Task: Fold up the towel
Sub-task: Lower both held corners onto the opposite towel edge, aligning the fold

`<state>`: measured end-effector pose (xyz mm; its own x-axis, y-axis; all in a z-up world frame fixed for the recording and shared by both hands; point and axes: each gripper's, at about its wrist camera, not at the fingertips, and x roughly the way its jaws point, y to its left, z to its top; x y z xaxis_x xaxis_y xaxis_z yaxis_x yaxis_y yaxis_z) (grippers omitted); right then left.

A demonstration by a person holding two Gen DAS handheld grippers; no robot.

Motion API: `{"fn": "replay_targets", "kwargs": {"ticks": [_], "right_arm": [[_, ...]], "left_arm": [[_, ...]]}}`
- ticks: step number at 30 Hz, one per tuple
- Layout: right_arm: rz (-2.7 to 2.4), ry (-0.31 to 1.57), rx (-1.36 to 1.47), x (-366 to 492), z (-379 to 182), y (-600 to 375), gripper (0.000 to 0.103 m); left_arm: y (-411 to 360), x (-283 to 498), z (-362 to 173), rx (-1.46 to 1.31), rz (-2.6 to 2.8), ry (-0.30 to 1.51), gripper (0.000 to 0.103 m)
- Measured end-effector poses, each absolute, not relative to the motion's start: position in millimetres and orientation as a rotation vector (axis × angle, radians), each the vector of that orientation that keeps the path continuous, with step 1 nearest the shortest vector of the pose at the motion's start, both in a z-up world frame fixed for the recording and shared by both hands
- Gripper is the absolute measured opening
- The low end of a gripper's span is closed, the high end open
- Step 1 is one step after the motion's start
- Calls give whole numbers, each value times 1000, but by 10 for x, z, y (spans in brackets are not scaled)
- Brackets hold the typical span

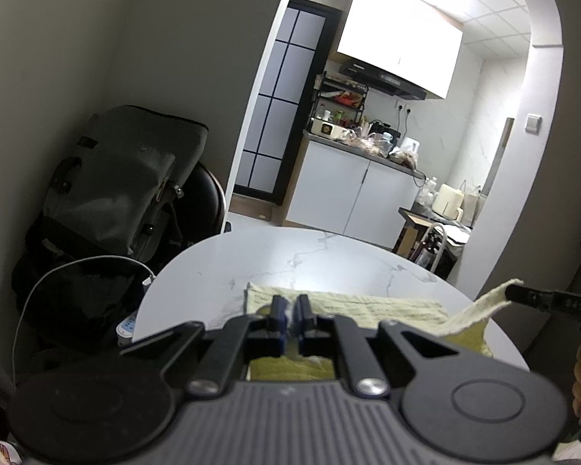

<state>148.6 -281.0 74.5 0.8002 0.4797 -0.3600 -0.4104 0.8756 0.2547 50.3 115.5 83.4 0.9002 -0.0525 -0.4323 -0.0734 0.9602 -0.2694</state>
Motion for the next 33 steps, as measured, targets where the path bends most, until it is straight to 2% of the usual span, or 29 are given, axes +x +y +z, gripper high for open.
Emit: {"fn": "replay_targets", "kwargs": {"ticks": [33], "right_arm": [[406,486,190,1809,531,-2884,3]], "left_arm": [[1159,950,606,-337,27,512,6]]}}
